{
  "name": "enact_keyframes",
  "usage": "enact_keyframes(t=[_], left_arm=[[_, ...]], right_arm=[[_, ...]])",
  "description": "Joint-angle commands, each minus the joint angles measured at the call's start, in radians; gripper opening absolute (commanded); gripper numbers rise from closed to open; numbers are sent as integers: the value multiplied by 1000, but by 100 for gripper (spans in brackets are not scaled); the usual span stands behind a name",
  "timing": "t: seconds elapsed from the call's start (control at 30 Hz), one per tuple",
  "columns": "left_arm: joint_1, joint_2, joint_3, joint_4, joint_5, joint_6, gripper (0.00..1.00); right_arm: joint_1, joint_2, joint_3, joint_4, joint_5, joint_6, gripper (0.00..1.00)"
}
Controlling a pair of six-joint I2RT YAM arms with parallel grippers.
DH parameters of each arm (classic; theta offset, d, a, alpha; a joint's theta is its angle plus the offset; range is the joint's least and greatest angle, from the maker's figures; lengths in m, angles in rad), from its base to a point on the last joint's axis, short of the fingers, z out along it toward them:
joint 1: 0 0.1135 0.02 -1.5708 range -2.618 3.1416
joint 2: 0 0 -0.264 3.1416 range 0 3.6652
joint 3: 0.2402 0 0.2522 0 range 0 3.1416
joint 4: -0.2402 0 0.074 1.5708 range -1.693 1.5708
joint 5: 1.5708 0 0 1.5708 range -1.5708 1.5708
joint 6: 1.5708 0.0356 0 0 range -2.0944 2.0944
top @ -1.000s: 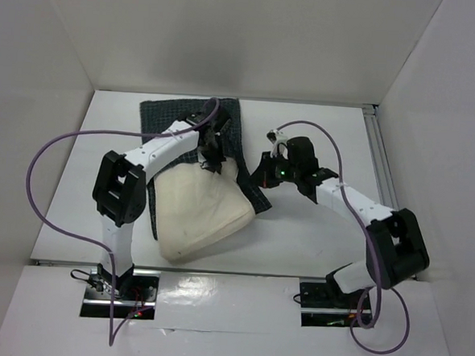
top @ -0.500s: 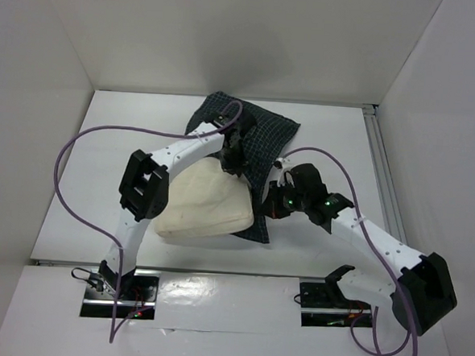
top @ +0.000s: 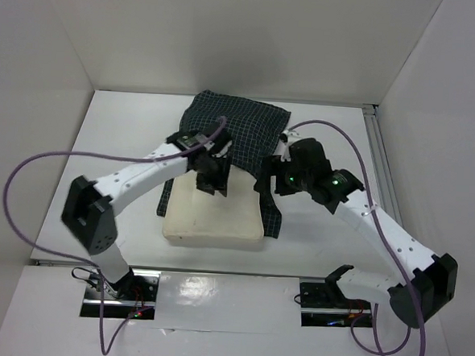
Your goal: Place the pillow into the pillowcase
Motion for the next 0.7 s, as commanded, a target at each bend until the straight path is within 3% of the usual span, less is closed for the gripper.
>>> enact_keyframes(t=[0.0, 0.13, 0.2, 0.3, 0.5, 0.57, 0.63, 0.67], left_arm=[[122, -248, -109, -32, 6, 44, 51], [375, -440, -288, 14, 53, 10, 59], [538, -494, -415, 78, 121, -10, 76], [719, -525, -572, 196, 239, -24, 85], [844, -485, -704, 319, 348, -47, 88], [862, -485, -715, 347, 366, -47, 88], [884, -474, -739, 362, 391, -30, 88], [884, -474, -740, 372, 408, -18, 88]], right_arm=[[113, 120, 94, 50, 67, -3, 84], [302, 342, 273, 75, 217, 6, 91], [374, 501, 417, 75, 297, 6, 92], [437, 707, 635, 27, 375, 27, 94], [453, 1101, 1000, -60, 493, 95, 96], [453, 1166, 1042, -94, 524, 135, 96], [444, 1212, 1030, -94, 558, 144, 90], [443, 1213, 1021, -94, 558, 156, 68]])
